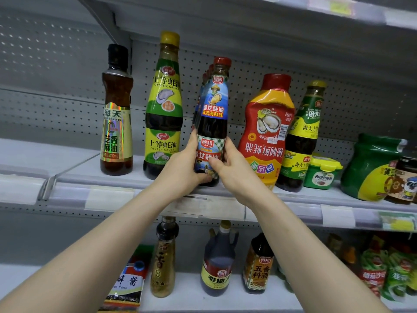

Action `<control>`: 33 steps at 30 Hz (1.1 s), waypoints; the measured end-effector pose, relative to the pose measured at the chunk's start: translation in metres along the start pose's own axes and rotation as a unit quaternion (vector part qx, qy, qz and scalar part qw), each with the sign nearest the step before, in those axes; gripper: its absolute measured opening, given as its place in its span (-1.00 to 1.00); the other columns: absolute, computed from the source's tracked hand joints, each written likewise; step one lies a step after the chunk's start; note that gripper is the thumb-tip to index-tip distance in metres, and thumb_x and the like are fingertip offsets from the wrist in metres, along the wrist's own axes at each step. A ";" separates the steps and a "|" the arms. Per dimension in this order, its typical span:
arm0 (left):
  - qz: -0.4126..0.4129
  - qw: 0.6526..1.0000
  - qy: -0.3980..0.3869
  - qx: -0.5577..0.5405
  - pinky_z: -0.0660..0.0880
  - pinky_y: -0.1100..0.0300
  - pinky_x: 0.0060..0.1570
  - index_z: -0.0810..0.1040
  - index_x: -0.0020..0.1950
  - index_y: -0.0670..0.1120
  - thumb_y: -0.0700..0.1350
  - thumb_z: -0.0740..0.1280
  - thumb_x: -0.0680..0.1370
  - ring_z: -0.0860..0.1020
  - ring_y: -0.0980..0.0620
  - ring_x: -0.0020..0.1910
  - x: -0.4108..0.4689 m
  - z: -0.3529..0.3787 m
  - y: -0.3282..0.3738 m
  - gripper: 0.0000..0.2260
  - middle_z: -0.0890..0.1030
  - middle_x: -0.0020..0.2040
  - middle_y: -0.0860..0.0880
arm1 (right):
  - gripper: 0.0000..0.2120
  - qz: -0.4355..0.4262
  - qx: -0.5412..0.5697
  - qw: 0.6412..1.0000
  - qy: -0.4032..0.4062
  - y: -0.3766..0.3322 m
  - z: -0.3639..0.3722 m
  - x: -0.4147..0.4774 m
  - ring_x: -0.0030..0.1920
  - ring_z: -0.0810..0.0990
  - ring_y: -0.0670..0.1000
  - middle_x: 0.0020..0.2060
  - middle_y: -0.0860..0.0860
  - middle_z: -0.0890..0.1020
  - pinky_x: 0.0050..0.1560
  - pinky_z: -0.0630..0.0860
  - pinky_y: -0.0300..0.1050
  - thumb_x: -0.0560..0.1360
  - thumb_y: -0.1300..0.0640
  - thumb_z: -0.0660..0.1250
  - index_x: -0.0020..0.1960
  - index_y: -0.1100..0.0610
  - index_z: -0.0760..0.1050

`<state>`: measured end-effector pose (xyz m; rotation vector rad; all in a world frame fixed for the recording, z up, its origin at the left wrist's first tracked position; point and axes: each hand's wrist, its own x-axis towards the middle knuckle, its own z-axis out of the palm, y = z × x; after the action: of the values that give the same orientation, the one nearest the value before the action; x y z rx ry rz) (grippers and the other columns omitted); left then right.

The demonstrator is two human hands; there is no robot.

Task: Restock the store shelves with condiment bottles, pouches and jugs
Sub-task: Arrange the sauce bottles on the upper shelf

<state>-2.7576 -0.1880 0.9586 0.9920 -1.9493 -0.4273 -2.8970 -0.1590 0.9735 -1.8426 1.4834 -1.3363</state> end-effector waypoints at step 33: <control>0.001 0.996 0.061 0.064 0.50 0.09 0.16 0.16 0.58 -0.02 -0.12 0.53 0.44 0.56 -0.08 0.24 -0.004 -0.001 0.011 -0.19 0.57 0.30 -0.06 | -0.41 0.045 -0.049 0.997 0.042 -0.017 -0.002 -0.008 0.44 0.43 0.10 0.48 0.08 0.43 0.43 0.41 0.15 0.66 0.20 0.23 0.62 0.07 0.10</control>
<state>-2.7606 -0.1785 0.9641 1.0732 -1.8860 -0.2374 -2.8899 -0.1460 0.9847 -1.7750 1.6830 -1.3335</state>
